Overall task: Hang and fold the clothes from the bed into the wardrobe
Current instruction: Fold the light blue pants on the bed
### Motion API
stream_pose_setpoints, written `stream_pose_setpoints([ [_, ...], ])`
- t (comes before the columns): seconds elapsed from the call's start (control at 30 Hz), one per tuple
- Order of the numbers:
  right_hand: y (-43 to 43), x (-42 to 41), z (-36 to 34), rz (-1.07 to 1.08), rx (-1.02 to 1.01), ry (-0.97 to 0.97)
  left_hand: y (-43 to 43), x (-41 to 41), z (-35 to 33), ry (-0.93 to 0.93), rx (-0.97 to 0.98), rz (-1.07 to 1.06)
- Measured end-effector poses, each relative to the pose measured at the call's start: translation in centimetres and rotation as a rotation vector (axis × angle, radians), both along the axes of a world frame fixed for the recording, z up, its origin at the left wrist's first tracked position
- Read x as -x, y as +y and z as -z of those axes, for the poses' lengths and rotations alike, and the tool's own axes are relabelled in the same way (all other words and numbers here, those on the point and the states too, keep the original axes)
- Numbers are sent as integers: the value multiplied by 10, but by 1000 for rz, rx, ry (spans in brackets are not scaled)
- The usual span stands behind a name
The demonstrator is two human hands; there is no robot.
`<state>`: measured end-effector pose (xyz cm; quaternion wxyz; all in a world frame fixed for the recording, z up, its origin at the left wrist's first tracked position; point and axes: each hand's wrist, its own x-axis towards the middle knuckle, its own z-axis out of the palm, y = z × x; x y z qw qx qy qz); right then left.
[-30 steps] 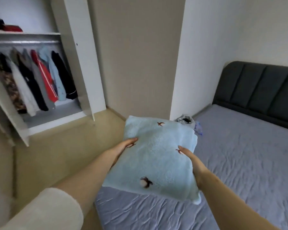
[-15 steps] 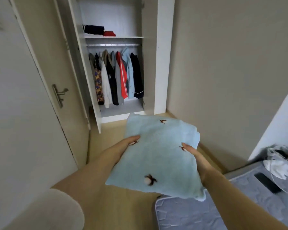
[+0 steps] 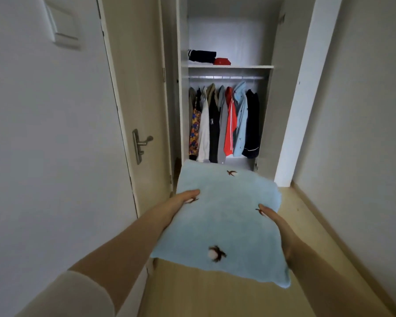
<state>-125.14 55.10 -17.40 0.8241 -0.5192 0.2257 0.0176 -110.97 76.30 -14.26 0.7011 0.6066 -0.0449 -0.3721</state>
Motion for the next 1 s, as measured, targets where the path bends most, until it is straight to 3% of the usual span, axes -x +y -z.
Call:
stream_pose_setpoints([
  [0.3,-117,-187,-50,-41,18,-119,-112,-174,-52,-42,2,-48],
  [0.73,-220,-345,-74,-169,-47,-206,-208,-343,-82,-95,112,-37],
  [0.87,-256,-406,-83,-96,-44,-260,-255,-409,-90,-127,129,-23],
  [1.0,-292,-484,-118,45,112,-338,-301,-486,-112,-163,129,-35],
])
